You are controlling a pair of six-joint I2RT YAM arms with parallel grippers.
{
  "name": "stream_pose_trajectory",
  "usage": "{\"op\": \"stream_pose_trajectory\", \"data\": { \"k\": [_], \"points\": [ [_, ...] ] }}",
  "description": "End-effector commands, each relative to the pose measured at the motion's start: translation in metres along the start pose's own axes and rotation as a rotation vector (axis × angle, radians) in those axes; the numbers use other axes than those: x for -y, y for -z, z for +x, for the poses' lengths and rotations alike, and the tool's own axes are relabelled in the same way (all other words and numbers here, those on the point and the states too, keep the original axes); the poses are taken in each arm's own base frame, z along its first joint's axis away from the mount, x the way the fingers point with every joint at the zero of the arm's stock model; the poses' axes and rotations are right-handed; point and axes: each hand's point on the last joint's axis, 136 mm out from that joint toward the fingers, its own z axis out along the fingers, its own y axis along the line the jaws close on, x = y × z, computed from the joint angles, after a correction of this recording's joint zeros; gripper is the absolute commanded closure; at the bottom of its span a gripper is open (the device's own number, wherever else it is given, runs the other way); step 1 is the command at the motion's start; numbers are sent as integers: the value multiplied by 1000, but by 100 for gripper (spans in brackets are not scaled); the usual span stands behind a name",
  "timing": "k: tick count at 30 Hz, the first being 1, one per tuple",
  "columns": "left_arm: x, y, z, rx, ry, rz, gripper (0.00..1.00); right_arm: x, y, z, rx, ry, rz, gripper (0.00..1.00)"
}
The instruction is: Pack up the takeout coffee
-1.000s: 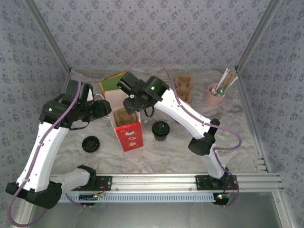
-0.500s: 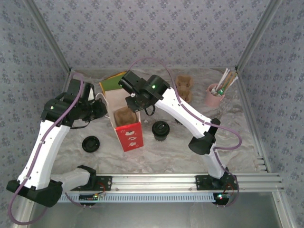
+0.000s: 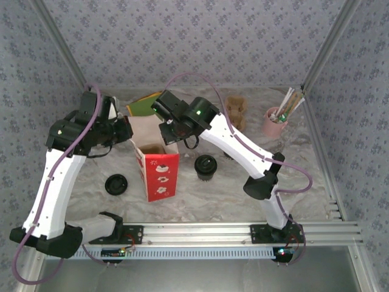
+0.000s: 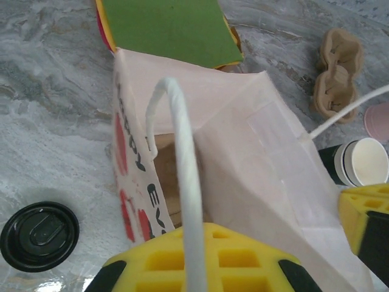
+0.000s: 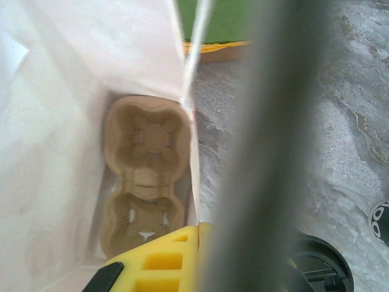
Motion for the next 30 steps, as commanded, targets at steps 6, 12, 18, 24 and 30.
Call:
{"op": "stream_pose_trajectory", "data": {
  "k": [6, 12, 18, 24, 30],
  "points": [
    [-10, -5, -5, 5, -25, -34, 100, 7, 30, -5, 91, -23, 57, 100],
    [-12, -19, 0, -15, -26, -37, 99, 9, 34, -3, 123, -11, 89, 100],
    [-8, -20, -1, -6, -22, -10, 92, 3, 35, 3, 131, 3, 93, 93],
    [-1, -17, 0, -10, -18, 27, 52, 2, 26, 10, 92, -10, 78, 57],
    [1, -15, -4, -2, -22, 35, 46, 11, 27, 7, 94, -39, 79, 37]
  ]
}}
